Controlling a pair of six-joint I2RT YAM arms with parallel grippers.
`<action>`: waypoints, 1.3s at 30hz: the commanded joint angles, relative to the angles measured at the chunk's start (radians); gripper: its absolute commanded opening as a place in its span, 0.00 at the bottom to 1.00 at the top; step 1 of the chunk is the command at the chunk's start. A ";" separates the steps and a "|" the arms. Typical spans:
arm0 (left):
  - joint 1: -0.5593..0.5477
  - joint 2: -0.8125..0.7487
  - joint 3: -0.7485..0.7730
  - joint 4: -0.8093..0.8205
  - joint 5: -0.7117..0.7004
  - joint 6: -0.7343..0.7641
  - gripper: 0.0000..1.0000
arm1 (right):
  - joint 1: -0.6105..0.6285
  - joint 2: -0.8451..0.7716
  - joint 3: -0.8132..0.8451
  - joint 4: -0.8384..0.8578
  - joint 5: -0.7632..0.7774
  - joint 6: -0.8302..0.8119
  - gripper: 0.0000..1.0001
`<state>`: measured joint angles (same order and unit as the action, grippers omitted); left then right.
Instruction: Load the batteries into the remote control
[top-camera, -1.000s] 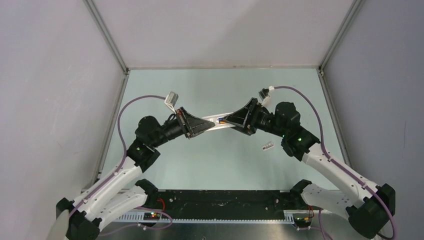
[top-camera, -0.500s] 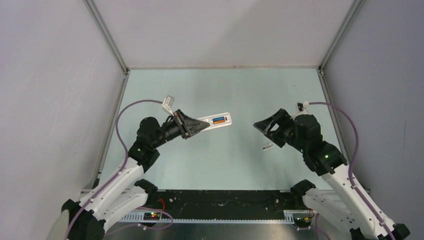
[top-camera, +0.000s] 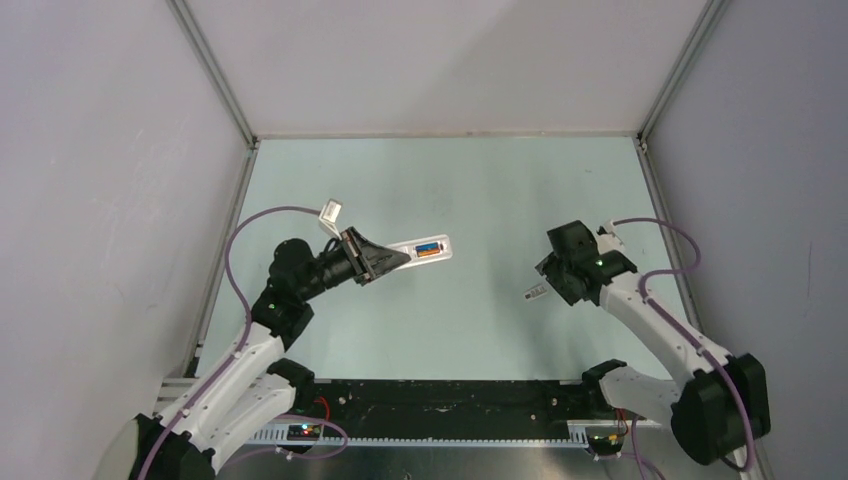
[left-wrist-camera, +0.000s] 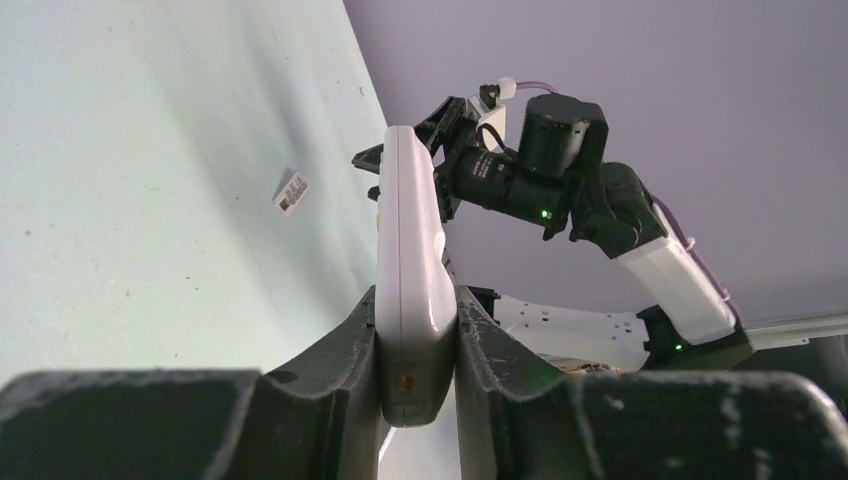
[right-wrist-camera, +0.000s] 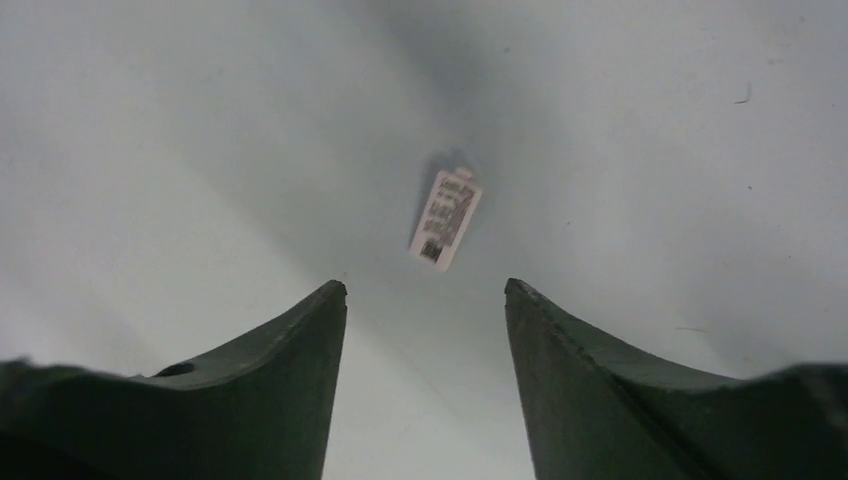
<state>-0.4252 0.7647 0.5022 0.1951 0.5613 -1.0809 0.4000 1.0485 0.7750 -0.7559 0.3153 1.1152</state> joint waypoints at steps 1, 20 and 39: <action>0.020 -0.020 -0.016 0.001 0.029 0.051 0.00 | -0.011 0.102 0.001 0.027 0.142 0.083 0.58; 0.045 -0.013 -0.038 -0.026 0.063 0.083 0.00 | -0.153 0.425 0.004 0.305 -0.088 -0.318 0.13; 0.046 -0.048 -0.064 -0.047 0.053 0.079 0.00 | -0.115 0.298 -0.150 0.247 -0.120 -0.223 0.03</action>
<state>-0.3870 0.7357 0.4393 0.1154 0.6064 -1.0191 0.2619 1.3941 0.6724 -0.4164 0.1955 0.8402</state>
